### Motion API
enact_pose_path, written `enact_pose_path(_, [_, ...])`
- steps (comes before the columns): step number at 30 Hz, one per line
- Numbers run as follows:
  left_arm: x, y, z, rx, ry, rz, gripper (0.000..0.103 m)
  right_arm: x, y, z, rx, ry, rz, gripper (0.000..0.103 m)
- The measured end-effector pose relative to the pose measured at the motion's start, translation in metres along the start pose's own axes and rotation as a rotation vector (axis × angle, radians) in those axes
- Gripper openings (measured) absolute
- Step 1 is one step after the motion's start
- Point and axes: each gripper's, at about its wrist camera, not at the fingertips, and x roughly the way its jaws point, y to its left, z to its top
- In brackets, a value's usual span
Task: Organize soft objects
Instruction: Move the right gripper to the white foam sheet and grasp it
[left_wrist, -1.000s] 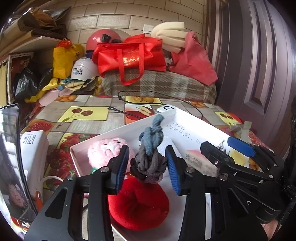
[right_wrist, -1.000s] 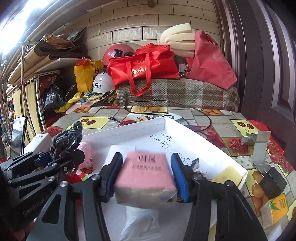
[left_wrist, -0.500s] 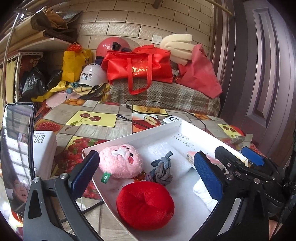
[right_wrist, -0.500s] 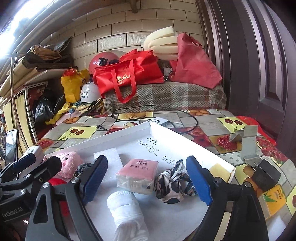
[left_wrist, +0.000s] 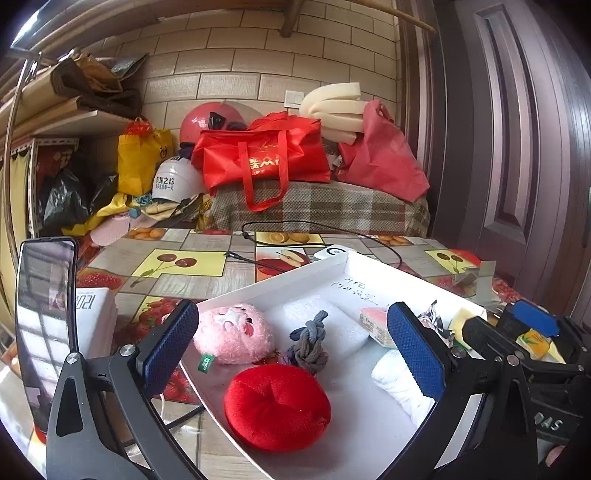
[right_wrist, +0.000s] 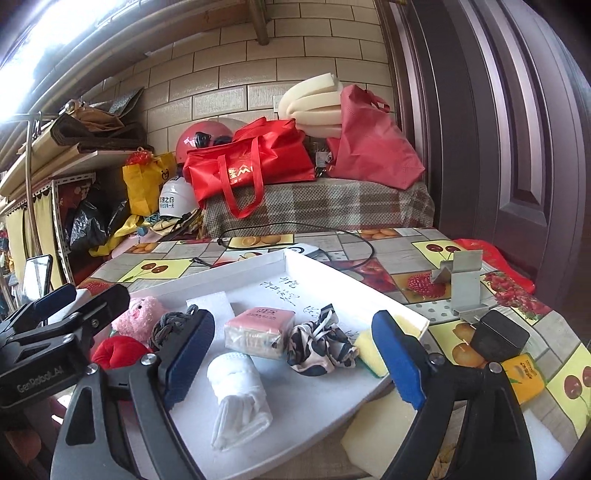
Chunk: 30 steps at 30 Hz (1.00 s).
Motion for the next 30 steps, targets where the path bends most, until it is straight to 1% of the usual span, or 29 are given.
enact_pose_path(1, [-0.002,-0.004,-0.001,0.019,-0.008,-0.001,0.103,-0.005,-0.001,-0.002,-0.008,-0.003,0.004,0.103])
enact_pose_path(3, [-0.007,-0.012,-0.002,0.044,-0.013,-0.013,0.103,-0.016,-0.002,-0.004,-0.026,-0.019,0.014,0.103])
enact_pose_path(7, [-0.015,-0.021,-0.006,0.062,-0.008,-0.048,0.103,-0.035,-0.01,-0.01,-0.041,-0.036,0.02,0.103])
enact_pose_path(9, [-0.019,-0.028,-0.007,0.076,-0.005,-0.067,0.103,-0.042,-0.019,-0.013,-0.036,-0.018,0.012,0.103])
enact_pose_path(12, [-0.024,-0.041,-0.01,0.108,0.002,-0.109,0.103,-0.049,-0.042,-0.018,-0.027,0.041,-0.002,0.103])
enact_pose_path(14, [-0.029,-0.052,-0.012,0.136,0.007,-0.145,0.103,-0.059,-0.063,-0.022,-0.012,0.066,-0.035,0.103])
enact_pose_path(17, [-0.037,-0.072,-0.017,0.187,0.026,-0.23,0.103,-0.074,-0.103,-0.028,0.014,0.102,-0.098,0.103])
enact_pose_path(18, [-0.038,-0.079,-0.018,0.206,0.038,-0.266,0.103,-0.079,-0.118,-0.03,0.03,0.115,-0.101,0.103])
enact_pose_path(20, [-0.04,-0.095,-0.022,0.251,0.072,-0.336,0.103,-0.087,-0.148,-0.034,0.063,0.147,-0.062,0.103])
enact_pose_path(22, [-0.043,-0.112,-0.026,0.301,0.102,-0.396,0.103,-0.087,-0.17,-0.04,0.057,0.218,-0.07,0.103])
enact_pose_path(24, [-0.046,-0.127,-0.03,0.341,0.13,-0.44,0.103,-0.084,-0.183,-0.044,0.047,0.288,-0.052,0.103])
enact_pose_path(26, [-0.046,-0.141,-0.034,0.376,0.161,-0.443,0.103,-0.081,-0.19,-0.047,0.044,0.335,-0.025,0.103])
enact_pose_path(28, [-0.044,-0.15,-0.037,0.398,0.184,-0.418,0.103,-0.077,-0.192,-0.049,0.048,0.359,-0.012,0.103])
enact_pose_path(30, [-0.044,-0.155,-0.039,0.404,0.197,-0.404,0.103,-0.073,-0.187,-0.052,0.027,0.387,-0.016,0.103])
